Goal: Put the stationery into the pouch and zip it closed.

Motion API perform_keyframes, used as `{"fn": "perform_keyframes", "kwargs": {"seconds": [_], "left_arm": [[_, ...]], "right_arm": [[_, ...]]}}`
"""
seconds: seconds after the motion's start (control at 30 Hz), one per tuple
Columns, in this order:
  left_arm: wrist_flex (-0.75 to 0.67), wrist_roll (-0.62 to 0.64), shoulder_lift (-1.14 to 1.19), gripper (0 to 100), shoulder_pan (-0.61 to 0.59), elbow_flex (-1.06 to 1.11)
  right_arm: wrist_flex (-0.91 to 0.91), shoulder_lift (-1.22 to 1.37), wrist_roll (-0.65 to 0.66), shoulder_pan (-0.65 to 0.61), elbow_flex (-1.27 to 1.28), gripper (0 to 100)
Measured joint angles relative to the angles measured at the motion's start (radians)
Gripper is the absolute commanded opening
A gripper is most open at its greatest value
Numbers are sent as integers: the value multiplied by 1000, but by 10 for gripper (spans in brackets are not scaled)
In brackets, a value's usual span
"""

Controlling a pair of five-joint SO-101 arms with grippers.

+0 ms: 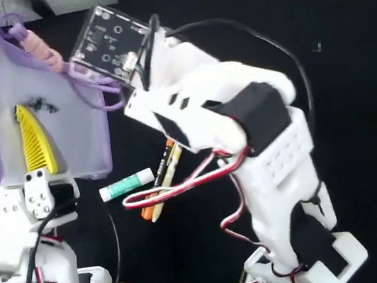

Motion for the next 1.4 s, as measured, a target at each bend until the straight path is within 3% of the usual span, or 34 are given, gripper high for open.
{"fn": "perform_keyframes", "kwargs": {"seconds": [0.53, 0.83, 1.1, 1.17, 1.3, 1.4], "left_arm": [[0, 21, -8, 29, 0, -77], [0, 146, -8, 29, -2, -92], [0, 155, -8, 29, 2, -92], [0, 178, -8, 29, 2, -92], [0, 186, 6, 30, 2, -89], [-2, 186, 3, 30, 2, -91]], "right_arm": [[-51, 92, -46, -75, 0, 255], [-110, 94, -46, -83, 0, 254], [-284, 101, -51, -55, 100, 253], [-382, 101, -51, -35, 183, 211], [-542, 103, -49, -8, 305, 5], [-565, 71, -49, -8, 316, 23]]}}
